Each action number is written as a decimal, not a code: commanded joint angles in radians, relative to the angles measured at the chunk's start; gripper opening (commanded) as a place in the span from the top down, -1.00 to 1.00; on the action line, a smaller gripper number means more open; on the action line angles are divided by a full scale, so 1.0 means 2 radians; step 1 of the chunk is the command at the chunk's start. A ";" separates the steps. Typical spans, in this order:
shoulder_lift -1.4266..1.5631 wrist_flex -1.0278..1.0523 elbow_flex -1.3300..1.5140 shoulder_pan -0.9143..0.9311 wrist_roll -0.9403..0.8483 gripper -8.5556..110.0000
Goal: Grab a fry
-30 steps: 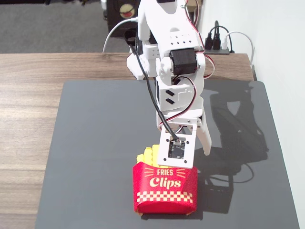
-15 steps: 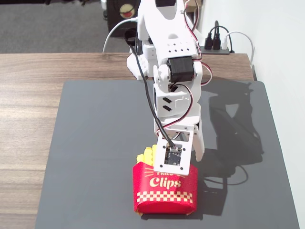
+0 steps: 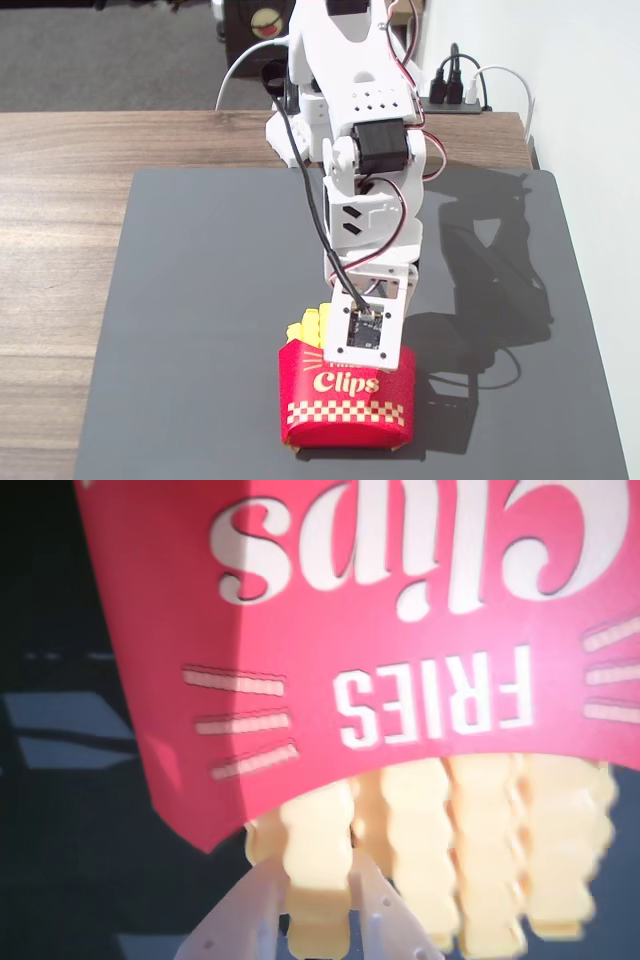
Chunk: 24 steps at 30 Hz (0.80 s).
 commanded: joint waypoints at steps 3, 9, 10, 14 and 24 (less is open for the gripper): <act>-0.001 -0.008 -0.023 -0.005 0.004 0.83; 0.008 0.006 -0.022 -0.010 0.006 0.83; 0.012 0.010 -0.021 -0.012 0.007 0.83; 0.031 0.026 -0.009 -0.015 0.009 0.83; 0.106 0.023 0.081 -0.022 0.012 0.83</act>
